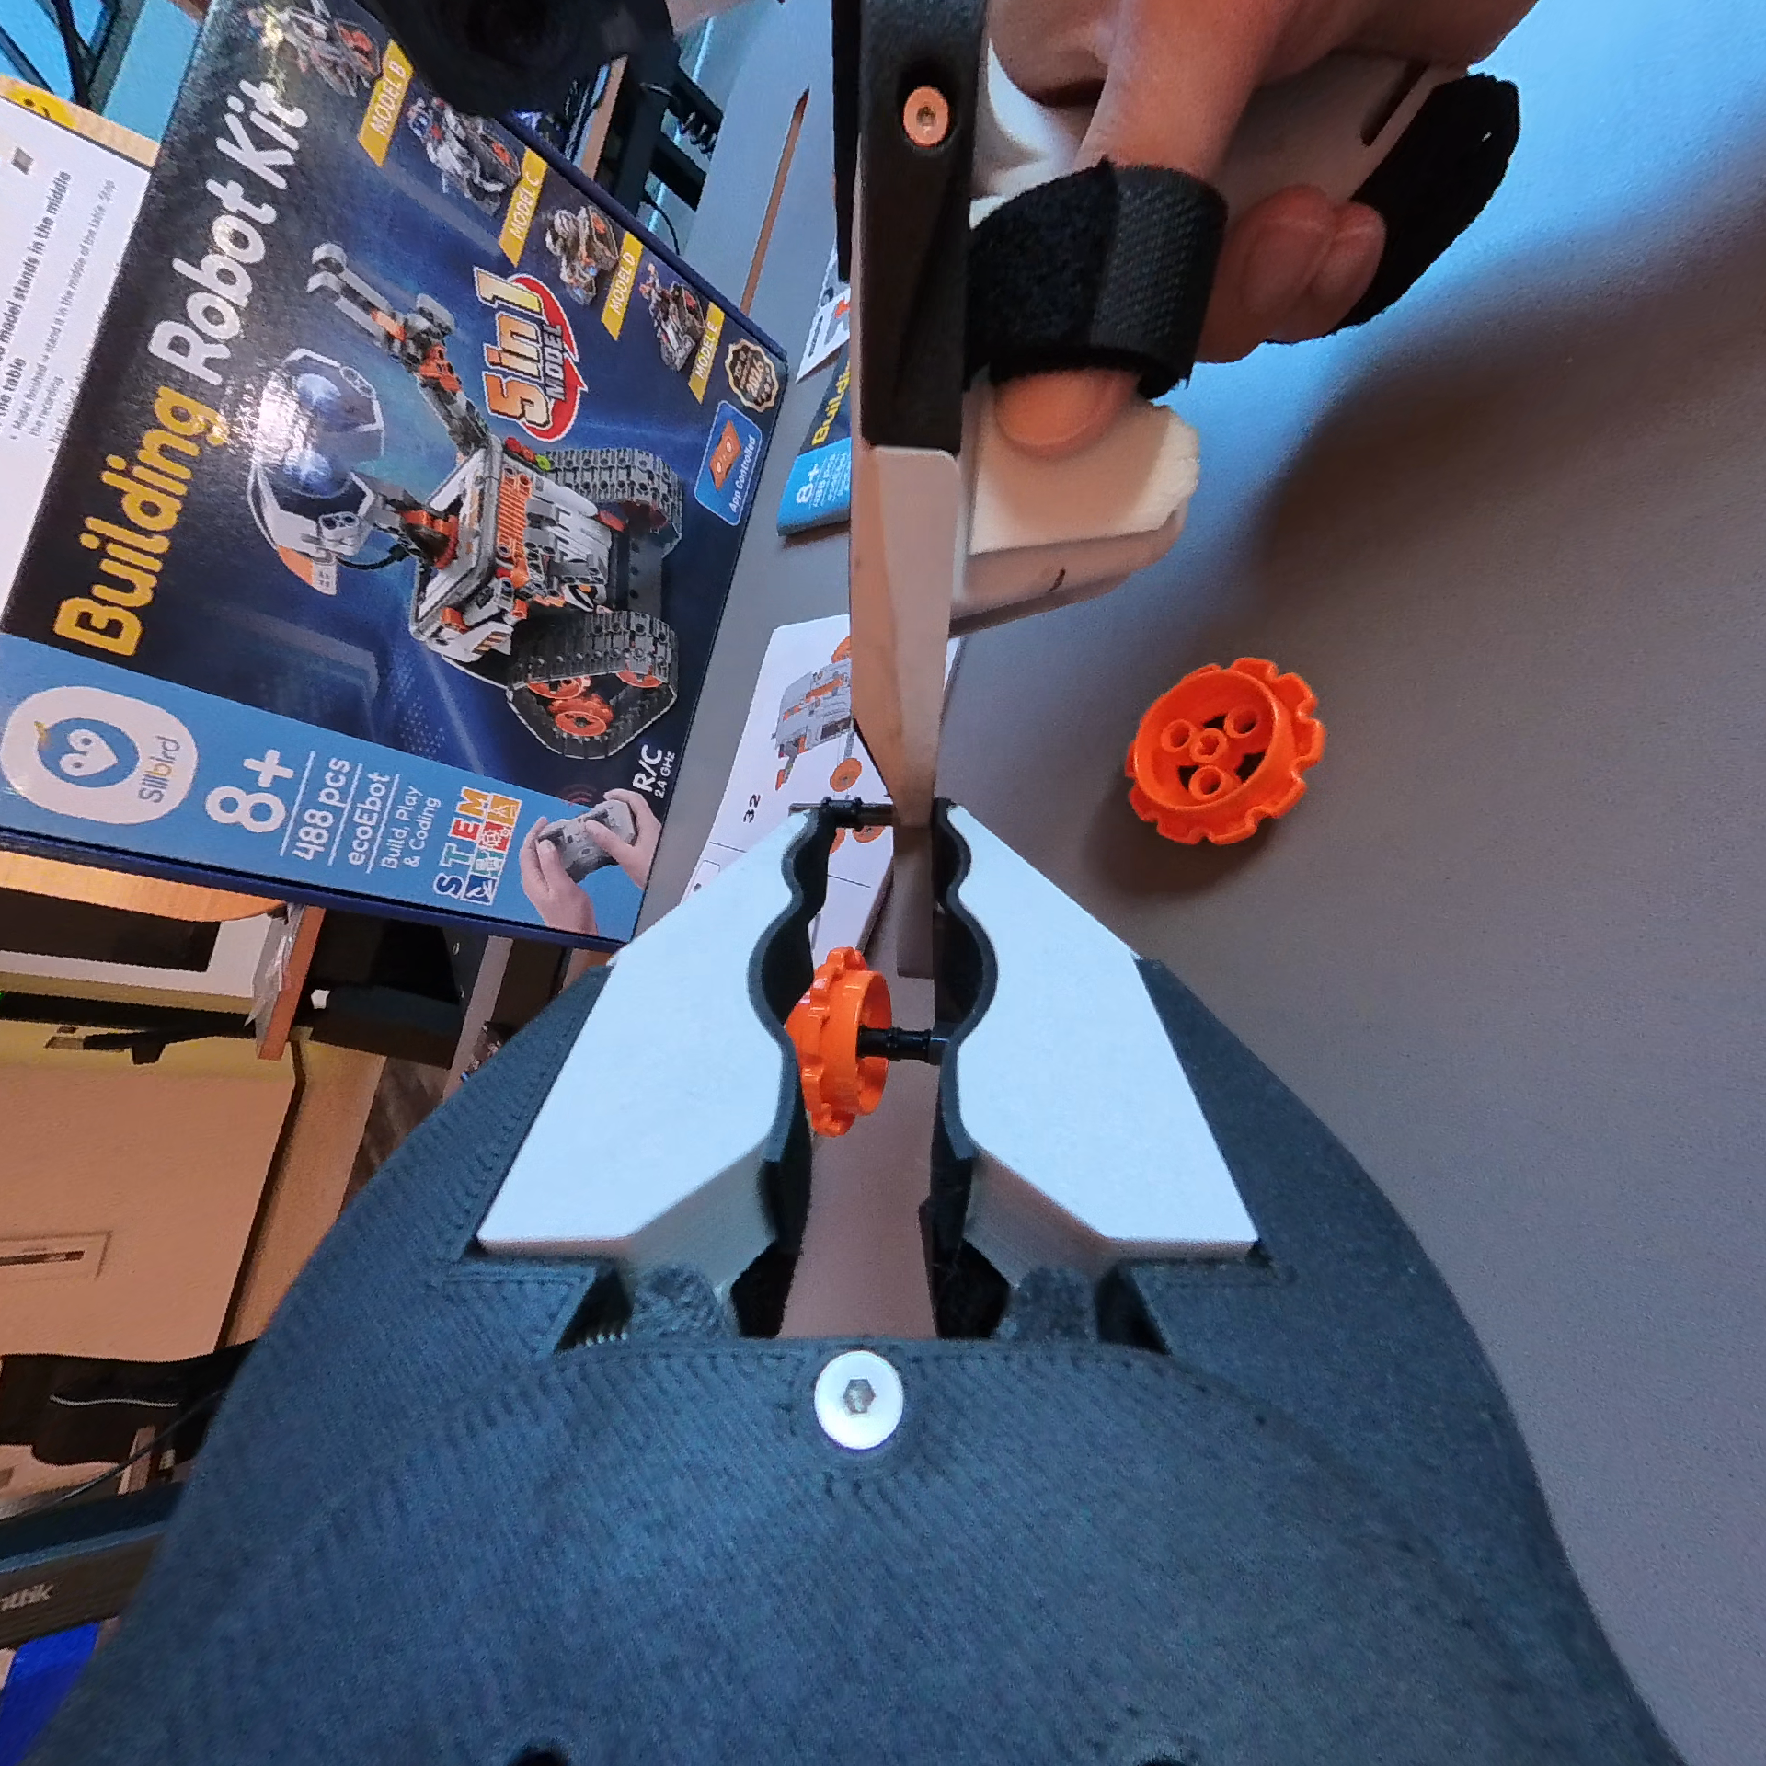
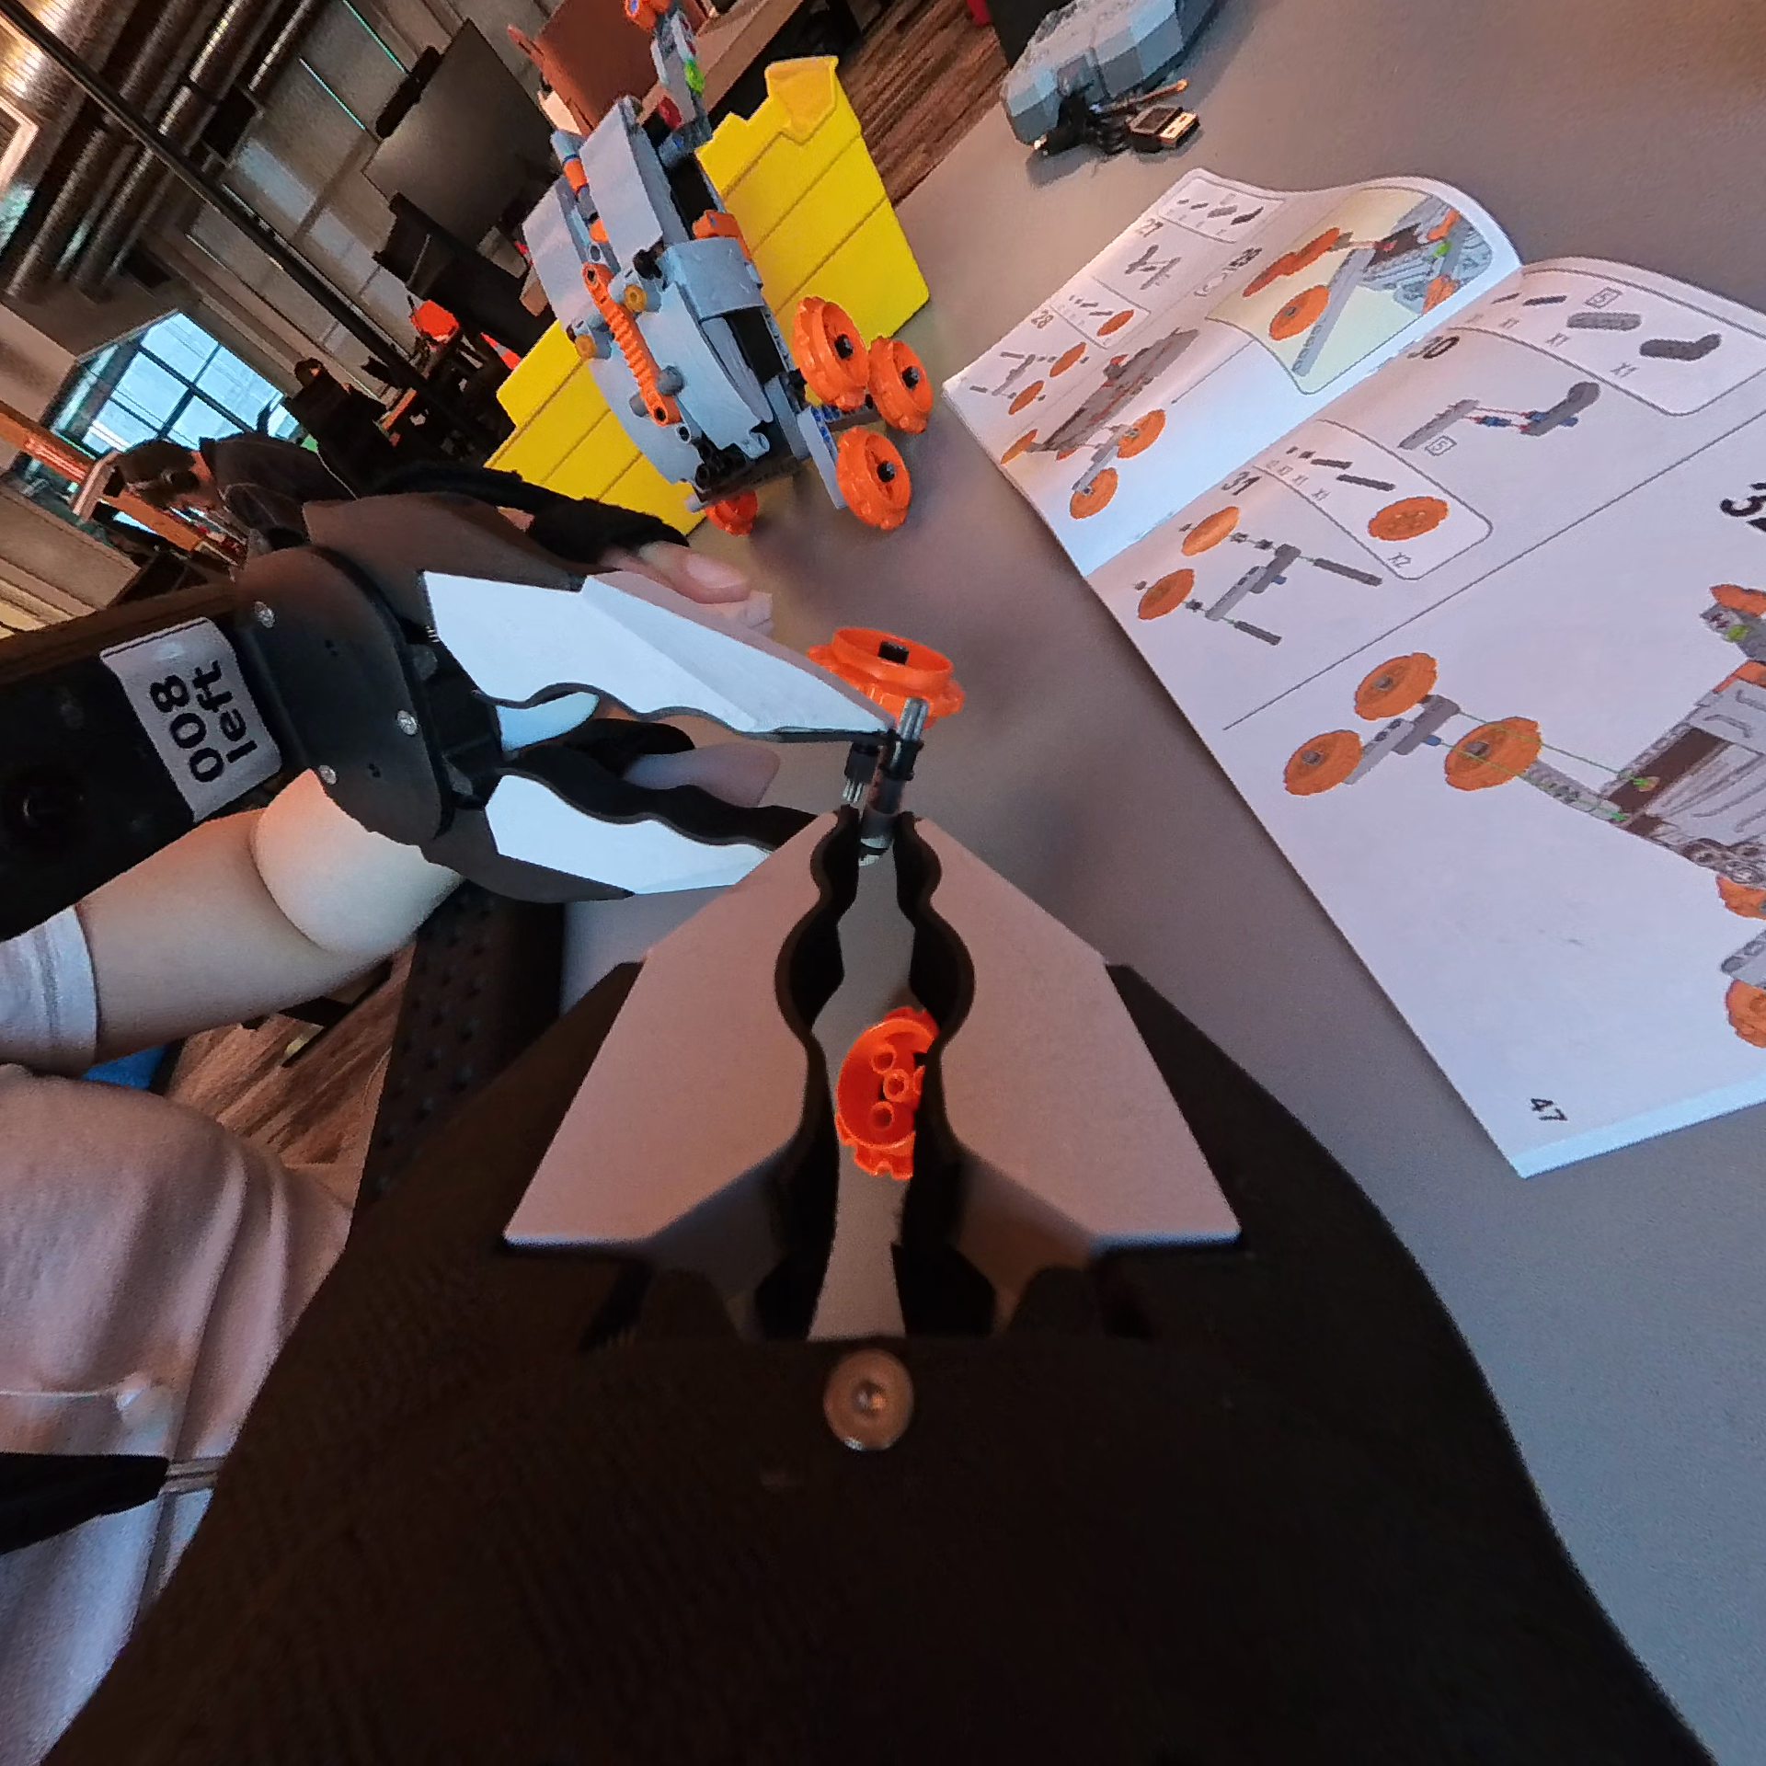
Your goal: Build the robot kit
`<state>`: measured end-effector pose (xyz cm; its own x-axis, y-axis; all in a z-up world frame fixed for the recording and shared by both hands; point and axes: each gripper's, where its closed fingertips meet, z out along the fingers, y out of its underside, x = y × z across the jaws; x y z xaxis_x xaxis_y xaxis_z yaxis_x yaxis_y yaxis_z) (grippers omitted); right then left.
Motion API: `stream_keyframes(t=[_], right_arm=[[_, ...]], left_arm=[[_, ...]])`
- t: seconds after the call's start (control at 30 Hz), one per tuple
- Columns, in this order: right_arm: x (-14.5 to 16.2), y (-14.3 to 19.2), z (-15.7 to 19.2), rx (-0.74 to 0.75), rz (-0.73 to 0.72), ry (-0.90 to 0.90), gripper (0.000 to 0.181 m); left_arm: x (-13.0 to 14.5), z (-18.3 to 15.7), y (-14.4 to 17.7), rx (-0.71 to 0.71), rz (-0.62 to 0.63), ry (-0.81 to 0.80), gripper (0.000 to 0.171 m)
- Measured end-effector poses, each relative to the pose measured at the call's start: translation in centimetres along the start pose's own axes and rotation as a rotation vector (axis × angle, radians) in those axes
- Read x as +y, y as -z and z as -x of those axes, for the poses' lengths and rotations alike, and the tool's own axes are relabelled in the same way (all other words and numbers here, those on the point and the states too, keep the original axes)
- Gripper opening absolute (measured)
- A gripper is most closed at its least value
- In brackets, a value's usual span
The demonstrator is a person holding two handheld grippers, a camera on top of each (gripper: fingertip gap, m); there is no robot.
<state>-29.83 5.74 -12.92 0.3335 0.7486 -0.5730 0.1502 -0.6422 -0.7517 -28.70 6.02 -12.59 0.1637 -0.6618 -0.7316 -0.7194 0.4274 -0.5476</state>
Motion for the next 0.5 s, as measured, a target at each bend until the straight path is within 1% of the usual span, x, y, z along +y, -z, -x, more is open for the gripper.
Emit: stream_keyframes(t=[0.5], right_arm=[[0.03, 0.06, -0.06, 0.013, 0.006, 0.022, 0.006]], left_arm=[[0.01, -0.01, -0.10, -0.007, 0.004, -0.017, 0.020]])
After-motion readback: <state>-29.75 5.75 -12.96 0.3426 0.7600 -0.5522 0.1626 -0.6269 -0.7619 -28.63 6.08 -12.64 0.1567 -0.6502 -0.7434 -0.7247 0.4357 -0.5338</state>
